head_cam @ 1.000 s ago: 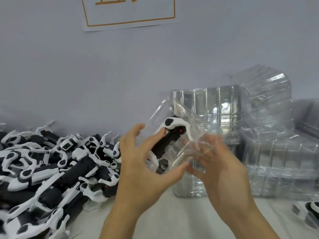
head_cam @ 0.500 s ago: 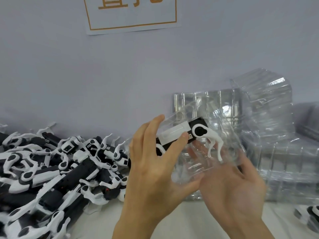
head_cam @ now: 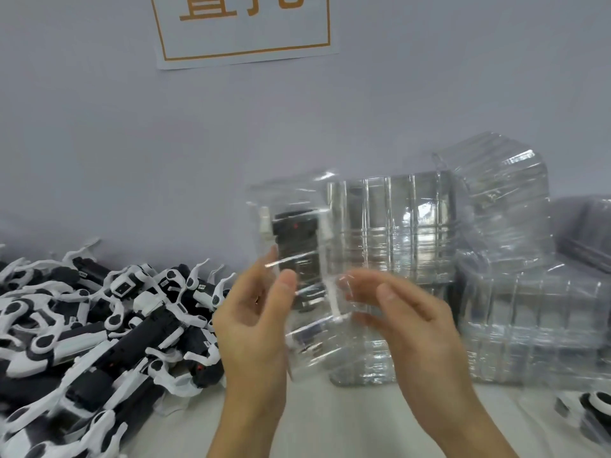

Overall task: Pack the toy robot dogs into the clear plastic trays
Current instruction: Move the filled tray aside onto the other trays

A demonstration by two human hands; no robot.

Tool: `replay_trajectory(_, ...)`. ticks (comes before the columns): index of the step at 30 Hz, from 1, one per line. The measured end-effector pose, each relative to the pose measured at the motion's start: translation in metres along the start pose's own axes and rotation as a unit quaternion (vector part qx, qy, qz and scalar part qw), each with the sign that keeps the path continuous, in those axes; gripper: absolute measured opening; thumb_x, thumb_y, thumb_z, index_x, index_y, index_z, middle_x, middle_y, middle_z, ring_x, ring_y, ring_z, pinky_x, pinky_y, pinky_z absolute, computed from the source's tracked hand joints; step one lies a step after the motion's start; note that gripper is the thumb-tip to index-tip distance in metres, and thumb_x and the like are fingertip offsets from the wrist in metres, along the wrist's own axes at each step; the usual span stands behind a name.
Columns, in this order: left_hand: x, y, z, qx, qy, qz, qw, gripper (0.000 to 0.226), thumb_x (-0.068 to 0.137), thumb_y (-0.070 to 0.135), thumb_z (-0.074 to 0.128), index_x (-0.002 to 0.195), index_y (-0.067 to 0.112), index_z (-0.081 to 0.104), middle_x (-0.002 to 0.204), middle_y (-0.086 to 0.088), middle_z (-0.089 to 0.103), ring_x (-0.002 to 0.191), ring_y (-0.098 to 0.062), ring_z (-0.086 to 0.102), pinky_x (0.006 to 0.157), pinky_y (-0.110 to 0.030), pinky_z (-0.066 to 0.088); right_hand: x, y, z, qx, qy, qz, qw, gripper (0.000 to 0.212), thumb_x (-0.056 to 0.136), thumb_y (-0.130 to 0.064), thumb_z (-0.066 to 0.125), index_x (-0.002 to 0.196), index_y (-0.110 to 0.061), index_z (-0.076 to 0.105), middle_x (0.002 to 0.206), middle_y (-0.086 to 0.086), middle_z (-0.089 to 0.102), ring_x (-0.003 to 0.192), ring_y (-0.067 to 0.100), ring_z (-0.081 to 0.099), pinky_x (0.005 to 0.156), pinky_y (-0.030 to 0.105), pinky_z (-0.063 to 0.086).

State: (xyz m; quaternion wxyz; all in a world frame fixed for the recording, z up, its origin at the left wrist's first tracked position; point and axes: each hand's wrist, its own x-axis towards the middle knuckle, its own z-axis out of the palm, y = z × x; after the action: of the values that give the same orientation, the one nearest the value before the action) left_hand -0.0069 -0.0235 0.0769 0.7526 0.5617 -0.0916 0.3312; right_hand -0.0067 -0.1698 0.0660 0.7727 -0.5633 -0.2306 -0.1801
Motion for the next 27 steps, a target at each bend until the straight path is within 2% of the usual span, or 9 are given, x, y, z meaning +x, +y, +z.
replay_trajectory(3, 0.000, 0.004, -0.002, -0.086, 0.015, -0.124, 0.988, 0.049, 0.063, 0.058, 0.074, 0.103, 0.030, 0.079, 0.109, -0.007, 0.076, 0.107, -0.034, 0.070, 0.081, -0.051, 0.059, -0.002, -0.002, 0.008, -0.143, -0.003, -0.050, 0.988, 0.027, 0.093, -0.002, 0.065, 0.096, -0.024, 0.080, 0.096, -0.010, 0.078, 0.096, 0.008, 0.072, 0.084, 0.023, 0.056)
replay_trajectory(7, -0.003, 0.011, -0.003, -0.193, 0.037, -0.200, 0.960, 0.053, 0.070, 0.061, 0.068, 0.104, 0.022, 0.079, 0.105, -0.011, 0.077, 0.089, -0.033, 0.075, 0.059, -0.040, 0.059, 0.000, -0.005, 0.007, -0.206, -0.030, -0.101, 0.973, 0.030, 0.086, 0.003, 0.072, 0.098, -0.023, 0.080, 0.100, -0.016, 0.077, 0.099, 0.006, 0.071, 0.083, 0.019, 0.056)
replay_trajectory(9, -0.004, 0.014, -0.003, -0.220, 0.035, -0.207, 0.953, 0.062, 0.067, 0.061, 0.069, 0.109, 0.016, 0.077, 0.106, -0.015, 0.076, 0.087, -0.035, 0.075, 0.058, -0.040, 0.058, 0.001, -0.008, 0.007, -0.222, -0.030, -0.118, 0.967, 0.030, 0.085, 0.003, 0.074, 0.098, -0.022, 0.080, 0.100, -0.017, 0.076, 0.101, 0.004, 0.071, 0.082, 0.019, 0.056)
replay_trajectory(12, -0.003, 0.015, -0.004, -0.233, 0.027, -0.221, 0.947, 0.083, 0.055, 0.063, 0.075, 0.122, 0.014, 0.071, 0.113, -0.018, 0.074, 0.099, -0.038, 0.072, 0.066, -0.043, 0.059, -0.001, -0.010, 0.008, -0.226, -0.024, -0.124, 0.966, 0.030, 0.084, 0.004, 0.074, 0.097, -0.023, 0.081, 0.099, -0.018, 0.076, 0.099, 0.003, 0.071, 0.082, 0.019, 0.057)
replay_trajectory(15, -0.003, 0.015, -0.004, -0.228, 0.013, -0.209, 0.951, 0.076, 0.057, 0.061, 0.073, 0.117, 0.015, 0.073, 0.111, -0.016, 0.075, 0.091, -0.037, 0.074, 0.062, -0.043, 0.059, 0.000, -0.010, 0.007, -0.226, -0.015, -0.111, 0.968, 0.029, 0.084, 0.004, 0.073, 0.095, -0.022, 0.081, 0.096, -0.017, 0.077, 0.096, 0.004, 0.072, 0.081, 0.019, 0.056)
replay_trajectory(18, -0.001, 0.010, -0.004, -0.133, -0.004, -0.168, 0.977, 0.052, 0.061, 0.061, 0.071, 0.100, 0.028, 0.080, 0.103, -0.006, 0.077, 0.089, -0.029, 0.075, 0.062, -0.042, 0.060, 0.001, -0.015, 0.004, -0.239, -0.035, -0.071, 0.968, 0.030, 0.088, 0.001, 0.070, 0.096, -0.025, 0.080, 0.094, -0.019, 0.076, 0.093, 0.004, 0.072, 0.081, 0.016, 0.054)
replay_trajectory(22, 0.002, 0.009, -0.005, 0.030, -0.065, -0.060, 0.996, 0.056, 0.062, 0.053, 0.077, 0.110, 0.027, 0.074, 0.112, -0.007, 0.073, 0.111, -0.029, 0.067, 0.099, -0.054, 0.052, 0.008, -0.025, -0.009, -0.208, -0.035, 0.032, 0.977, 0.033, 0.098, -0.008, 0.059, 0.091, -0.033, 0.079, 0.094, -0.015, 0.077, 0.091, 0.004, 0.072, 0.079, 0.016, 0.055)
replay_trajectory(25, -0.002, 0.011, -0.002, 0.218, -0.134, 0.028, 0.966, 0.057, 0.054, 0.065, 0.073, 0.109, 0.050, 0.067, 0.126, 0.024, 0.061, 0.124, 0.000, 0.052, 0.100, -0.022, 0.041, 0.015, -0.036, -0.028, -0.104, 0.049, 0.151, 0.982, 0.039, 0.103, -0.014, 0.051, 0.087, -0.035, 0.080, 0.091, -0.003, 0.078, 0.084, 0.016, 0.074, 0.073, 0.031, 0.059)
replay_trajectory(27, -0.007, 0.012, 0.001, 0.317, -0.179, 0.043, 0.930, 0.063, 0.048, 0.074, 0.069, 0.109, 0.064, 0.057, 0.133, 0.037, 0.041, 0.131, 0.011, 0.034, 0.094, -0.011, 0.032, 0.017, -0.042, -0.042, -0.091, 0.071, 0.208, 0.971, 0.035, 0.102, -0.015, 0.052, 0.091, -0.035, 0.079, 0.087, -0.001, 0.076, 0.081, 0.022, 0.073, 0.077, 0.040, 0.057)
